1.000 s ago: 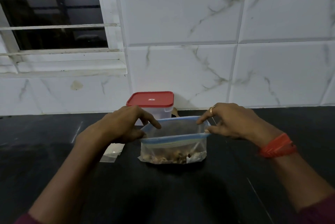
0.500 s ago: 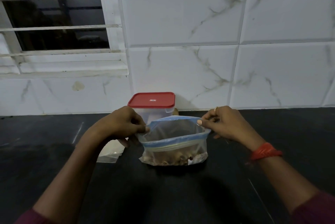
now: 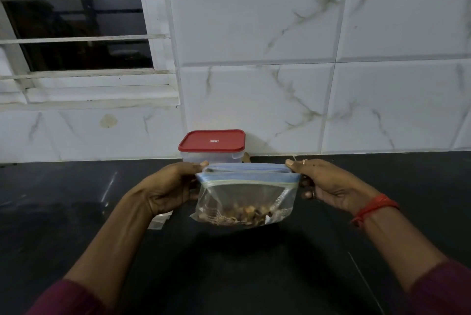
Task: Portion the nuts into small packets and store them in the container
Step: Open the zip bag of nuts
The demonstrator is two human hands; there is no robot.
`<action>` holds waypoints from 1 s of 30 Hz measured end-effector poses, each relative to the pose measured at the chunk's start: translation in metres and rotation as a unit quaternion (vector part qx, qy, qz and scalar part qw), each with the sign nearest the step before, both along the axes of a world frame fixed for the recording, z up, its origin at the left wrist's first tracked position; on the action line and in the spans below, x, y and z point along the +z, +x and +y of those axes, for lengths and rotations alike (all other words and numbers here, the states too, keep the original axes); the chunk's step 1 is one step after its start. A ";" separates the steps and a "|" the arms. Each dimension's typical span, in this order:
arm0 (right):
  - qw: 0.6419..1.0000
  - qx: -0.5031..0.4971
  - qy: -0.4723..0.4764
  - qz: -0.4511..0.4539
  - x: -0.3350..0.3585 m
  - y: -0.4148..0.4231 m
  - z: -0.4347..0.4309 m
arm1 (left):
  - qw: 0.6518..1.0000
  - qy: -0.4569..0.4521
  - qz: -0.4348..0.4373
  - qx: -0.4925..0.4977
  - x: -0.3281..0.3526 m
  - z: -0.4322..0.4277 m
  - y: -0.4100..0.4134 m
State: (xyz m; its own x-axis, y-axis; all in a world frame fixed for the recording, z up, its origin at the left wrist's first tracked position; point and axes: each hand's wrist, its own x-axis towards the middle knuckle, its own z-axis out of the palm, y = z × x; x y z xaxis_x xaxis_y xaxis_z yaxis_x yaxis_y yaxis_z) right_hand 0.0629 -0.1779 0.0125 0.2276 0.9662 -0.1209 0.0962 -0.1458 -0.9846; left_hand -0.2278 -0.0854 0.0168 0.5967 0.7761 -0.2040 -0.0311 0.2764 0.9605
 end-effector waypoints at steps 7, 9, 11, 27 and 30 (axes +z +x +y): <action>0.997 0.068 -0.030 -0.005 0.005 0.010 -0.006 | 0.998 0.009 0.058 -0.016 0.005 -0.001 0.000; 0.995 0.096 -0.035 0.000 0.005 0.014 -0.006 | 0.998 0.004 0.057 -0.016 0.005 0.001 -0.001; 0.993 0.107 -0.046 0.004 0.005 0.018 -0.006 | 0.997 0.011 0.069 -0.024 0.005 0.004 -0.003; 0.981 0.058 -0.061 0.176 0.001 0.004 -0.003 | 0.998 -0.014 0.051 0.024 0.007 0.000 0.007; 0.974 0.058 -0.044 0.215 0.001 0.005 -0.003 | 0.995 -0.094 -0.015 0.030 0.003 -0.001 0.012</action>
